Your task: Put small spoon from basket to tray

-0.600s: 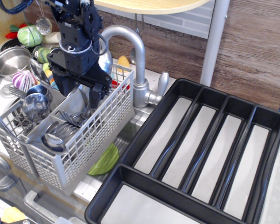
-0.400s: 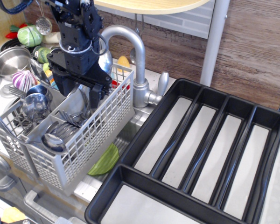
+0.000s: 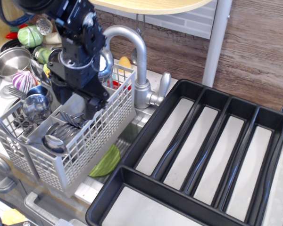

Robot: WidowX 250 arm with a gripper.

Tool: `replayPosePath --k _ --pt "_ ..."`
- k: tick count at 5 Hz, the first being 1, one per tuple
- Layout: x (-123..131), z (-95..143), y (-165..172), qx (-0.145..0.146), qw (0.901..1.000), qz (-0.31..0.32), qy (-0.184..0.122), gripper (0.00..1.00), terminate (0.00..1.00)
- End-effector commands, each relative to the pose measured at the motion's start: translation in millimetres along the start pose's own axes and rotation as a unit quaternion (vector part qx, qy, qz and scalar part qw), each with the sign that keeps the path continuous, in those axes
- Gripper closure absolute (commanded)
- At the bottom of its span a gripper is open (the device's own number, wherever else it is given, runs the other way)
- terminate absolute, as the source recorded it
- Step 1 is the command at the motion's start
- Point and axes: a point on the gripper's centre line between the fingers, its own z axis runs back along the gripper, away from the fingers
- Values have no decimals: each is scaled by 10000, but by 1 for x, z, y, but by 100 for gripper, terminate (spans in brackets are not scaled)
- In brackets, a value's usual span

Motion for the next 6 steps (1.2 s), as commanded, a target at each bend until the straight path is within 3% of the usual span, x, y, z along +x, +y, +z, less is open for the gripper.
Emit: replayPosePath --k 1,2,6 --pt "5 0 7 403 9983 -223 -367 0 0" --pt "6 -5 9 486 9973 -305 -467 0 0" --pt "1 -34 15 342 9964 -250 -730 0 0"
